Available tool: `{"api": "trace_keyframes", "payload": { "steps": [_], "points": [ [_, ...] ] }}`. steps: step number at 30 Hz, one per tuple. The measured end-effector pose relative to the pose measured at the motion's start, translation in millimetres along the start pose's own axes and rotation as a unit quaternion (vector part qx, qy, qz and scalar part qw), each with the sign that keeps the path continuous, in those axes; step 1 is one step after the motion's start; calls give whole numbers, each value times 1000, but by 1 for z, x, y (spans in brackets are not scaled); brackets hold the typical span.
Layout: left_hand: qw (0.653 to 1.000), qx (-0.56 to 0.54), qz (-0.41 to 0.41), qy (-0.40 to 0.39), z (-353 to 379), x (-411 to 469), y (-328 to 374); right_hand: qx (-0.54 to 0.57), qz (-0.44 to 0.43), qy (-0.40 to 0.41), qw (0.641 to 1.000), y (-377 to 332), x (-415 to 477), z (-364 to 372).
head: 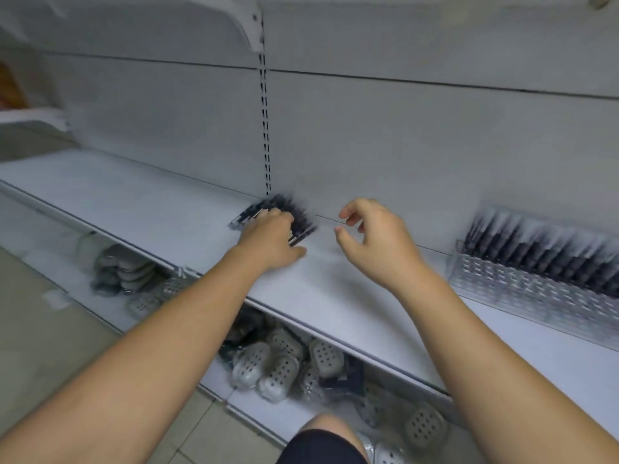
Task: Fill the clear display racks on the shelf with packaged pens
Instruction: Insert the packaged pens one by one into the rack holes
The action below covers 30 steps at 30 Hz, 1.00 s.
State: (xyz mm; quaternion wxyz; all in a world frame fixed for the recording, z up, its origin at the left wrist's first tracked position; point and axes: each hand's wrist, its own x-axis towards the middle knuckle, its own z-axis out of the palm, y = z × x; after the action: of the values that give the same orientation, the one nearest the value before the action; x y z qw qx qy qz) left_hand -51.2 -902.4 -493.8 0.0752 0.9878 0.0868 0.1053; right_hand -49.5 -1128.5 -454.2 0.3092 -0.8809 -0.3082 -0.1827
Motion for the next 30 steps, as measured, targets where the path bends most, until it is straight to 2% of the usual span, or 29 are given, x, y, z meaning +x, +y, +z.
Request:
{"api": "trace_keyframes", "payload": {
  "steps": [10,20,24,30],
  "points": [
    [998,43,-41,34,6,47,-2,-4,20,0,1000,9,-12,-2],
    [992,77,-75,-64,-9,68,2,-3,28,-3,1000,15,-18,-9],
    [987,106,-64,-104,-6,70,8,-3,33,-6,999,17,-20,-12],
    [982,133,-45,-125,-5,66,8,0,37,-11,999,22,-25,-15]
  ]
}}
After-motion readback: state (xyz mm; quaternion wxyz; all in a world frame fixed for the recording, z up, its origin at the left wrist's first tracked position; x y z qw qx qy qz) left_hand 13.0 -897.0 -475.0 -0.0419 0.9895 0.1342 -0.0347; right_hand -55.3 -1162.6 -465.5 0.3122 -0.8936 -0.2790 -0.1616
